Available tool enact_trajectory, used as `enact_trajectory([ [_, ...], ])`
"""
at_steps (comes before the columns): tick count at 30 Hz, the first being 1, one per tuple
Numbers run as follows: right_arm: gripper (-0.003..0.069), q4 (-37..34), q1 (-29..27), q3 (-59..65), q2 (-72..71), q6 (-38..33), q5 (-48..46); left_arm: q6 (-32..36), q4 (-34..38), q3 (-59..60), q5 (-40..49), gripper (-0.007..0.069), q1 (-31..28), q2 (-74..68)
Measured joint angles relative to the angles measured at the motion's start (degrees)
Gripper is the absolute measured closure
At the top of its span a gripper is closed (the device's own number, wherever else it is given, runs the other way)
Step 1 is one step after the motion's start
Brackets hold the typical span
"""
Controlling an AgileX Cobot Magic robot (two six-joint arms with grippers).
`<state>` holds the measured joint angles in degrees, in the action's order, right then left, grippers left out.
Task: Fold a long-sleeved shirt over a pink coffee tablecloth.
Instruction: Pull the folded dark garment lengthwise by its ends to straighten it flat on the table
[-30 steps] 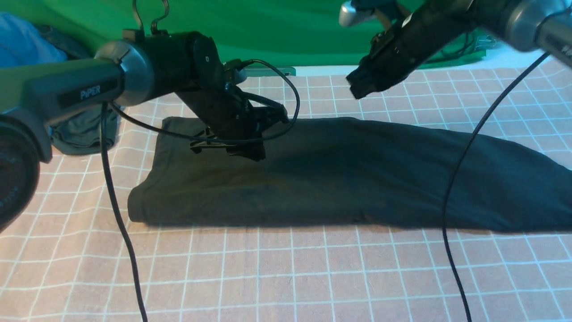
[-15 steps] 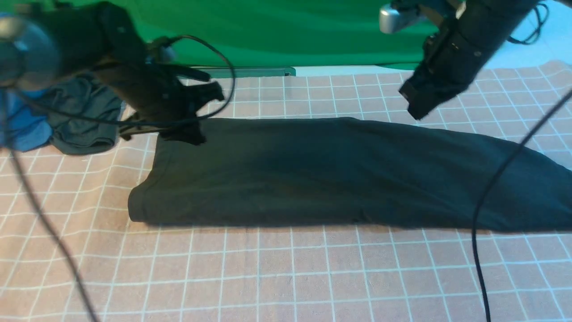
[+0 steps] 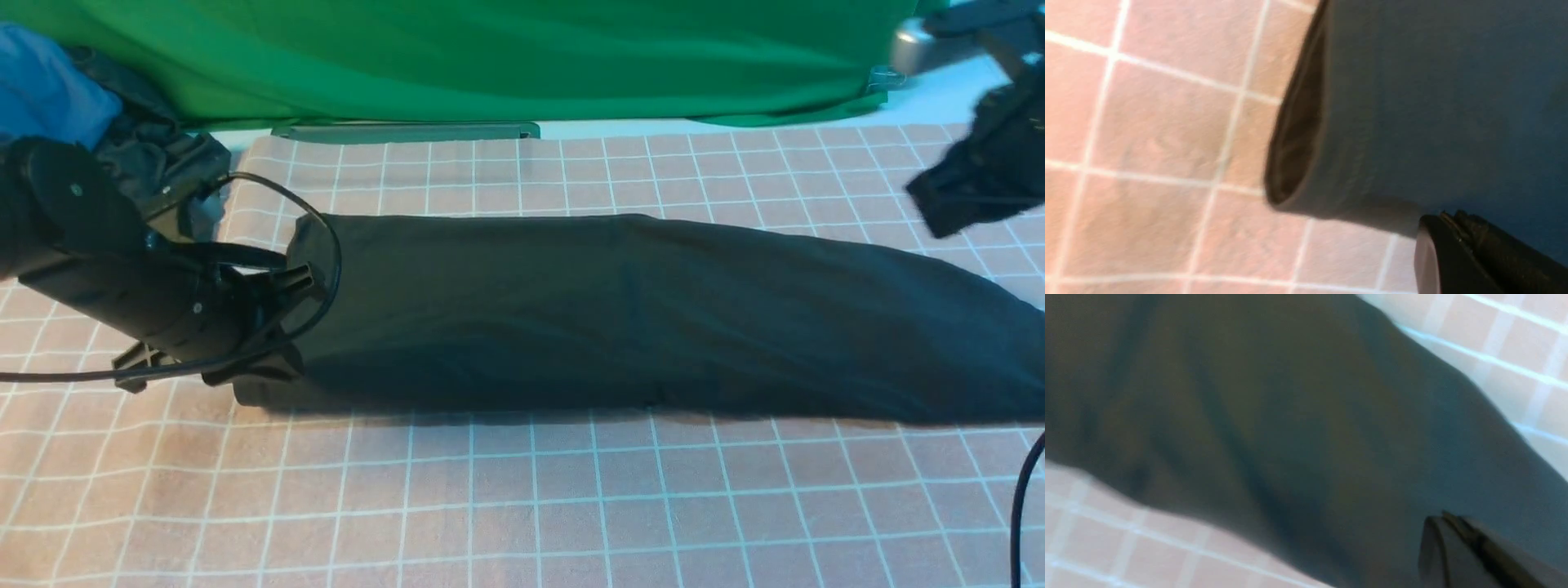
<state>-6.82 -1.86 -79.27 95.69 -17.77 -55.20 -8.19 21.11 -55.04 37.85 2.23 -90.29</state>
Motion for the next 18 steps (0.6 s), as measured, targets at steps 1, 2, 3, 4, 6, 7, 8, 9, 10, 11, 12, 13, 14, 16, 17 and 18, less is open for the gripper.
enact_trajectory([
  [1, 0.062, 0.1, -0.3, 0.1, 0.1, 0.0, 0.1, 0.1, 0.3, 0.0, -0.1, 0.0612, 0.0, 0.0],
  [2, 0.0615, 0.2, -1.4, 0.2, 0.7, 0.0, 0.6, 0.7, 0.9, 0.0, -0.5, 0.0612, 0.0, 0.0],
  [3, 0.06, 0.4, -3.6, 0.3, 1.6, 0.1, 1.5, 1.8, 2.4, 0.0, -1.6, 0.0612, 0.0, -0.1],
  [4, 0.0568, 0.6, -5.3, 0.3, 2.6, 0.2, 2.3, 3.2, 3.5, 0.0, -2.8, 0.0612, 0.0, -0.2],
  [6, 0.0513, 0.6, -7.6, 0.3, 4.4, 0.4, 3.4, 4.4, 4.3, -0.1, -3.3, 0.0612, 0.1, -0.8],
  [7, 0.049, 0.6, -8.2, 0.3, 5.0, 0.5, 3.6, 4.6, 4.6, -0.1, -3.3, 0.0612, 0.1, -1.1],
  [8, 0.0428, 0.6, -9.5, 0.3, 6.9, 0.9, 4.0, 5.3, 4.8, -0.7, -3.0, 0.0612, 0.1, -2.4],
  [9, 0.0421, 0.6, -9.8, 0.3, 7.1, 1.0, 4.1, 5.4, 4.8, -0.8, -2.9, 0.0612, 0.1, -2.4],
  [10, 0.0391, 0.8, -10.3, 0.3, 8.0, 1.0, 4.5, 5.6, 4.8, -1.4, -2.6, 0.0612, 0.1, -3.3],
  [11, 0.0358, 0.8, -10.7, 0.3, 10.0, 1.1, 5.6, 5.7, 4.8, -2.9, -1.9, 0.0612, 0.3, -4.9],
  [12, 0.0348, 0.8, -10.7, 0.3, 10.8, 1.2, 6.3, 5.8, 4.8, -3.8, -1.5, 0.0612, 0.5, -6.1],
  [13, 0.0337, 0.8, -10.7, 0.3, 11.7, 1.3, 7.1, 5.8, 4.8, -4.9, -1.0, 0.0612, 0.9, -7.1],
  [14, 0.0328, 0.8, -10.7, 0.3, 12.3, 1.3, 8.3, 5.8, 4.6, -6.3, -0.5, 0.0612, 1.3, -8.3],
  [16, 0.0299, 0.6, -10.7, 0.3, 13.5, 2.5, 10.9, 5.8, 3.9, -9.1, 0.5, 0.0612, 2.1, -10.6],
  [17, 0.0274, 0.6, -10.7, 0.3, 14.2, 3.3, 12.6, 5.8, 3.5, -10.3, 1.1, 0.0612, 2.5, -11.9],
  [18, 0.0254, 0.7, -10.8, 0.3, 14.7, 4.1, 13.4, 5.8, 3.2, -11.4, 1.6, 0.0612, 2.9, -13.0],
])
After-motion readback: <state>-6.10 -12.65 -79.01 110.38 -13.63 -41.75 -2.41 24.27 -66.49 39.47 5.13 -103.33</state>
